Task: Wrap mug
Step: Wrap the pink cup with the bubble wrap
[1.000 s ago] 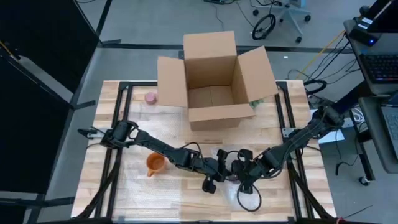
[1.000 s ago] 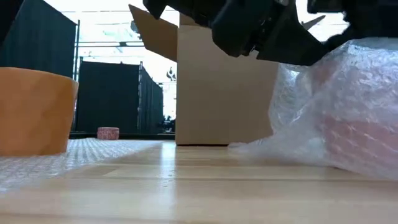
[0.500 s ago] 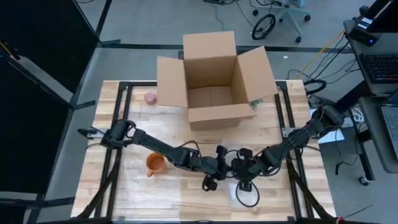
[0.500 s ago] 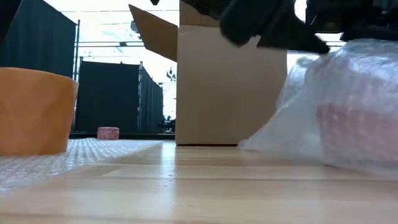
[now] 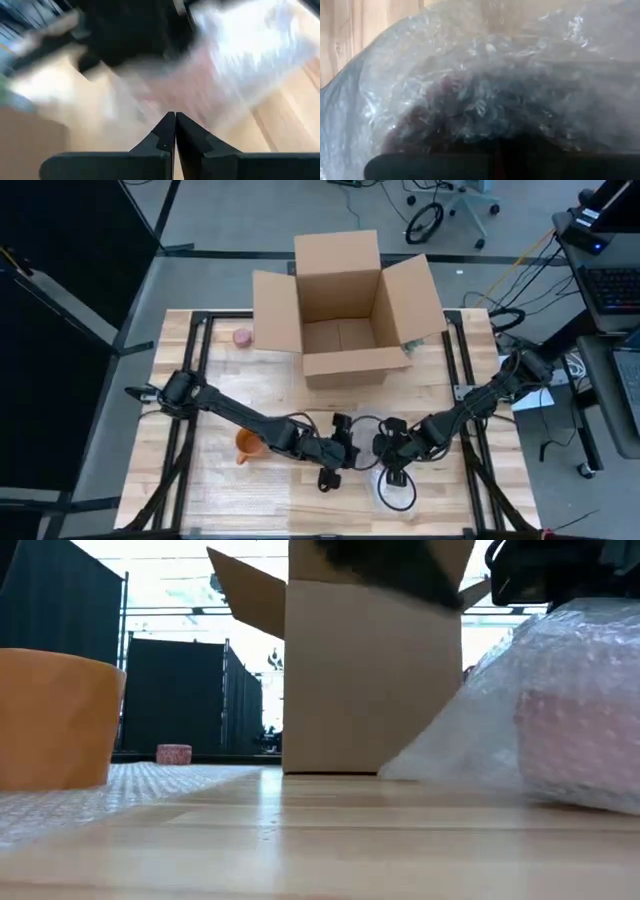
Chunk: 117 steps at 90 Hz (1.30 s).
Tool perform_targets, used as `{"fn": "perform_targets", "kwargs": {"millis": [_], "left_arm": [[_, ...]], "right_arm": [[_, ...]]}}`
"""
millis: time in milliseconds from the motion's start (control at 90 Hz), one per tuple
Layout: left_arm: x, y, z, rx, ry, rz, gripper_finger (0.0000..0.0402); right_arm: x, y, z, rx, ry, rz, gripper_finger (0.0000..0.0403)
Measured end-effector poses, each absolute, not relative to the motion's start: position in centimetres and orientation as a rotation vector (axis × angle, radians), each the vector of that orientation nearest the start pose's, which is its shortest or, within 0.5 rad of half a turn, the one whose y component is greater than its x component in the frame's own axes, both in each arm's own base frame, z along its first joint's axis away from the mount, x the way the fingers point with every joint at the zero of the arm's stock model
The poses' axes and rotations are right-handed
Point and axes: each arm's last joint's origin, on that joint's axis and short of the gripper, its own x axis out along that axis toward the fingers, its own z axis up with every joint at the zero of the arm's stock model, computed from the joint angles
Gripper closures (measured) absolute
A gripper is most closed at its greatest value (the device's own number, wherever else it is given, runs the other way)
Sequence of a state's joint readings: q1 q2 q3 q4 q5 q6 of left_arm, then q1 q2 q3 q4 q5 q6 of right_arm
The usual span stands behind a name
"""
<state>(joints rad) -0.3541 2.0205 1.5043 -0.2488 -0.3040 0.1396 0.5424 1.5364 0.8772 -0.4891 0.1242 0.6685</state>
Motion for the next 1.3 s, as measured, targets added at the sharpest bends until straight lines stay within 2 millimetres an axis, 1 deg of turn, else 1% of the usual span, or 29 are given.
{"fn": "perform_targets", "kwargs": {"millis": [89, 178, 244, 344, 489, 556, 722, 878, 1056, 1167, 1222, 1300], "left_arm": [[42.2, -14.4, 18.1, 0.297, 0.716, -0.161, 0.0401], [41.9, -14.1, 16.4, 0.273, 0.748, -0.197, 0.0401], [41.9, -14.1, 15.8, 0.262, 0.767, -0.229, 0.0401], [42.4, -14.1, 15.2, 0.232, 0.736, -0.290, 0.0401], [43.6, -13.7, 13.9, 0.233, 0.668, -0.268, 0.0401], [44.0, -13.6, 14.5, 0.246, 0.648, -0.240, 0.0401], [45.3, -14.1, 17.8, 0.280, 0.540, -0.239, 0.0401], [45.8, -14.4, 19.1, 0.295, 0.501, -0.245, 0.0401], [45.8, -14.3, 19.0, 0.296, 0.505, -0.243, 0.0401], [45.8, -14.3, 18.5, 0.299, 0.524, -0.245, 0.0401], [46.0, -14.3, 17.8, 0.301, 0.534, -0.246, 0.0401], [46.0, -14.4, 17.2, 0.312, 0.554, -0.252, 0.0401]], "right_arm": [[24.3, 14.2, 17.7, 0.215, 1.147, -0.006, 0.0403], [24.3, 14.2, 17.7, 0.212, 1.146, -0.005, 0.0403], [24.3, 14.2, 17.7, 0.210, 1.145, -0.002, 0.0403], [24.3, 14.2, 17.7, 0.204, 1.142, 0.003, 0.0403], [24.3, 14.2, 17.7, 0.201, 1.137, 0.002, 0.0403], [24.3, 14.2, 17.7, 0.202, 1.136, 0.000, 0.0403], [24.4, 14.2, 17.7, 0.198, 1.133, 0.005, 0.0403], [24.4, 14.3, 17.7, 0.196, 1.132, 0.008, 0.0403], [24.5, 14.3, 18.0, 0.202, 1.134, 0.007, 0.0403], [24.8, 14.5, 18.6, 0.203, 1.123, 0.018, 0.0403], [25.0, 14.6, 19.0, 0.201, 1.107, 0.032, 0.0403], [25.2, 14.7, 18.9, 0.199, 1.099, 0.039, 0.0403]]}}
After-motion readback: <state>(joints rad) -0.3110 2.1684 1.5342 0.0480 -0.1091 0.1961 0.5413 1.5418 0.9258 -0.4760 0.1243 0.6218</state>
